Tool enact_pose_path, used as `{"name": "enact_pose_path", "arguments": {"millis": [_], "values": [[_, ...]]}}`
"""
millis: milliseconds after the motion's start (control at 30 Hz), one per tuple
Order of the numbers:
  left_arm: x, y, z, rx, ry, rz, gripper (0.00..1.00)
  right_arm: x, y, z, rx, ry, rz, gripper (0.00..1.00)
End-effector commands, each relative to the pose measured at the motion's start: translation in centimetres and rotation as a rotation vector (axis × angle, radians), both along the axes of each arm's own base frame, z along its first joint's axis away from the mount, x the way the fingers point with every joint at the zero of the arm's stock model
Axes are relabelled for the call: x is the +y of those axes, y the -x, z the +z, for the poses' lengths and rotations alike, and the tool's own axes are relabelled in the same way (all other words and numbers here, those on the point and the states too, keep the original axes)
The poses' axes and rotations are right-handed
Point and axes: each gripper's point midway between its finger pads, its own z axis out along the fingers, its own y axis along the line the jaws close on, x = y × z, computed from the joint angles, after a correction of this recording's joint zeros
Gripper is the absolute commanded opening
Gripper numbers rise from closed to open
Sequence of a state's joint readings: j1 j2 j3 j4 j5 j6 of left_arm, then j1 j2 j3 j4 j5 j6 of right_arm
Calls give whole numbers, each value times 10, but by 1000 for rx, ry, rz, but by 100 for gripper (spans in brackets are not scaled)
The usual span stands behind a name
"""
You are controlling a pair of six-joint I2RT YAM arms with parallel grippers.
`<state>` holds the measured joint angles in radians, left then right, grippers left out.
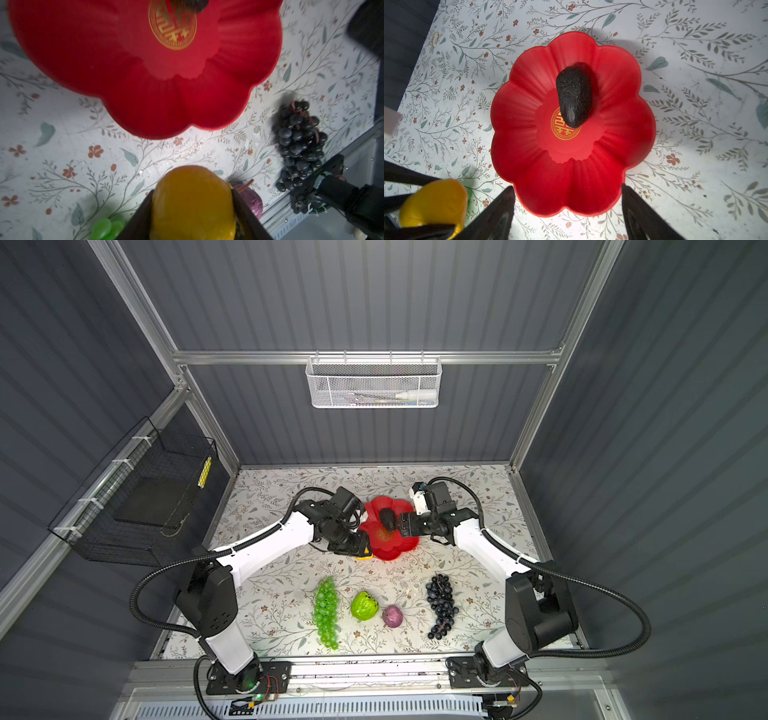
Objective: Place and organize the fake fruits in the fruit bowl
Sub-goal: 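Grasp the yellow pear with the left gripper while the right gripper hovers, then lower the yellow pear into the red bowl and open the left gripper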
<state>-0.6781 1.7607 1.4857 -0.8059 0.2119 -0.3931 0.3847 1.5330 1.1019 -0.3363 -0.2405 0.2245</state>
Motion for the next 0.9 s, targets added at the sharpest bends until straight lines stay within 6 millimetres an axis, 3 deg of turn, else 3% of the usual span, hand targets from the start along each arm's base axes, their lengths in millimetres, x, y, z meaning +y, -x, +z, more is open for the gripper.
{"name": "enact_pose_path", "arguments": {"millis": [0,200,433,600,867], "values": [[0,-25,8,-30,7,-7,39,6,-7,10,-15,-25,11,80],[-10,-75,-10,-53,4,15,39,8,-6,15,-30,-44,17,80],[-22,-123,-47,-55,-4,46,39,5,-2,12,-17,-21,26,80],[-25,-144,-66,-51,16,89,40,5,3,10,-8,-27,34,80],[-33,-160,-87,-51,6,79,43,4,7,3,15,-15,40,80]]}}
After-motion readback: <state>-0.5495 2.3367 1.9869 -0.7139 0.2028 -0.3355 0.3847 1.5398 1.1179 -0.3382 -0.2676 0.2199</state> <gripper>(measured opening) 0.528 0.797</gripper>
